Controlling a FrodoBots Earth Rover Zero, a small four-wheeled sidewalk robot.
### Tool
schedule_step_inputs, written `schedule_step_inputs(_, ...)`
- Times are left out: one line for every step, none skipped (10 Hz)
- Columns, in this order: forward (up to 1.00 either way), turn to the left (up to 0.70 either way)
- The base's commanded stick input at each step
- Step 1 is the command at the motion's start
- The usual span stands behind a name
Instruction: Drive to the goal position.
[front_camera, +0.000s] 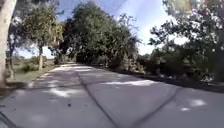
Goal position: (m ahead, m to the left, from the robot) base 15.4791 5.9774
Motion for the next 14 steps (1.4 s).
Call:
schedule_step_inputs(0.82, 0.15)
schedule_step_inputs(0.82, 0.00)
schedule_step_inputs(0.82, 0.00)
schedule_step_inputs(0.82, 0.00)
schedule_step_inputs(0.82, 0.00)
schedule_step_inputs(0.82, 0.00)
schedule_step_inputs(0.82, 0.00)
schedule_step_inputs(0.82, 0.00)
schedule_step_inputs(0.82, 0.00)
schedule_step_inputs(0.82, 0.00)
schedule_step_inputs(0.82, 0.00)
schedule_step_inputs(0.82, 0.00)
schedule_step_inputs(0.82, 0.00)
schedule_step_inputs(0.82, 0.00)
